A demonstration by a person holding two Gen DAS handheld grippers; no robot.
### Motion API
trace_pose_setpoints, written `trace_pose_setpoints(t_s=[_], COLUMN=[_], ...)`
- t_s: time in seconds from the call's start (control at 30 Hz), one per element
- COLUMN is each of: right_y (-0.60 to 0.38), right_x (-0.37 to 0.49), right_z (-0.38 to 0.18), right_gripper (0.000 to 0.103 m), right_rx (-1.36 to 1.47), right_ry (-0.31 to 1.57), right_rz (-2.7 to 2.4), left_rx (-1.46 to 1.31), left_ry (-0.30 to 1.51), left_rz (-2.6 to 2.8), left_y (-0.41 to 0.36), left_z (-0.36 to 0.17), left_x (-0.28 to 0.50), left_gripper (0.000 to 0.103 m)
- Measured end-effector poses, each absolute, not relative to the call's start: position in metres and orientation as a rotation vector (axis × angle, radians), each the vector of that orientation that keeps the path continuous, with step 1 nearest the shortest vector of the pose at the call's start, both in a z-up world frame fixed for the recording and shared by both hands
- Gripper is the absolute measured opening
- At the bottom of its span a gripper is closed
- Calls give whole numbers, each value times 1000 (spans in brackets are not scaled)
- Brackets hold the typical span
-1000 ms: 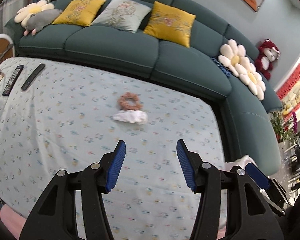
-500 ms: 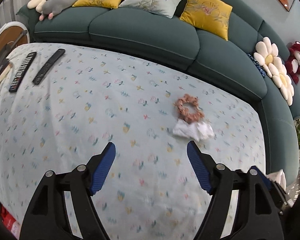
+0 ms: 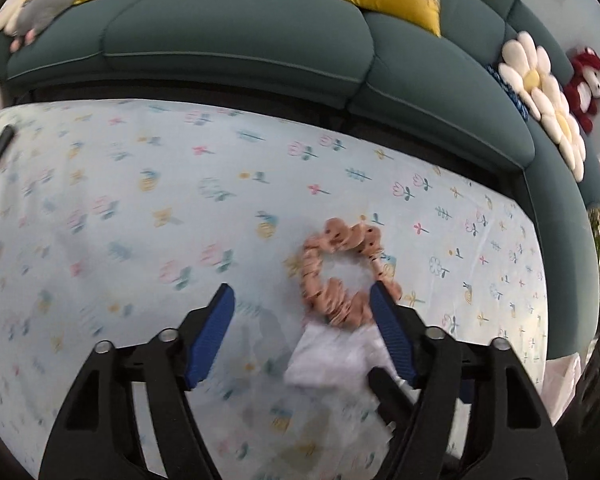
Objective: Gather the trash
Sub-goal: 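Grasp the pink scrunchie with the left tool while the right tool grasps the white tissue, then carry the scrunchie and tissue over the bin and release both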
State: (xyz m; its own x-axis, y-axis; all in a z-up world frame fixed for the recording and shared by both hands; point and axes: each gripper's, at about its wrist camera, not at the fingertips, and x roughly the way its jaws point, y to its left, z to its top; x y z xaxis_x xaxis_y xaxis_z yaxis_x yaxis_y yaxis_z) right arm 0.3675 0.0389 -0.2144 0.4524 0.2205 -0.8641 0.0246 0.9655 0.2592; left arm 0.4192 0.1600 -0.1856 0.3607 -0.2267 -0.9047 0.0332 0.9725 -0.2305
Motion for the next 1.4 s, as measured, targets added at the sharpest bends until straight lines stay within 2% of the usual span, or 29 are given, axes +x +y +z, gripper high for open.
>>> trace_pose_setpoints(t_s=[0.07,0.13,0.17,0.23,0.3,0.37,0.67,0.97,1.4], right_y=[38,37,36,34,29,25,-2,-49,-121], right_x=[371,372,371,367,363,359,322,264,160], right_z=[-219,-223,-224,-226,-228,-227,-200,-119,-4], right_gripper=[42,35,31,24,19,14,12,12,12], right_rx=[263,270,269,266,280,292,291,328,335], right_ry=[1099,1104,1100,1098,1096,1101,1092,976,756], right_rz=[145,162,165,168,174,175,128,64,-9], left_rx=[-172,-160,-155,-122,-106,-110,-102,-120,-76], left_ry=[1215,1234,1246,1219,1213,1216,1169,1076,913], left_rz=[-187,-201,-206,-204,-200,-203,-198,-239,-362], left_y=[152,147,145,140,138,137,125,104,26], left_z=[-196,-205,-209,-209,-210,-209,-167,-84,28], left_x=[427,430,431,428,425,420,377,311,206], left_gripper=[54,32,26,17,12,11,10,11,11])
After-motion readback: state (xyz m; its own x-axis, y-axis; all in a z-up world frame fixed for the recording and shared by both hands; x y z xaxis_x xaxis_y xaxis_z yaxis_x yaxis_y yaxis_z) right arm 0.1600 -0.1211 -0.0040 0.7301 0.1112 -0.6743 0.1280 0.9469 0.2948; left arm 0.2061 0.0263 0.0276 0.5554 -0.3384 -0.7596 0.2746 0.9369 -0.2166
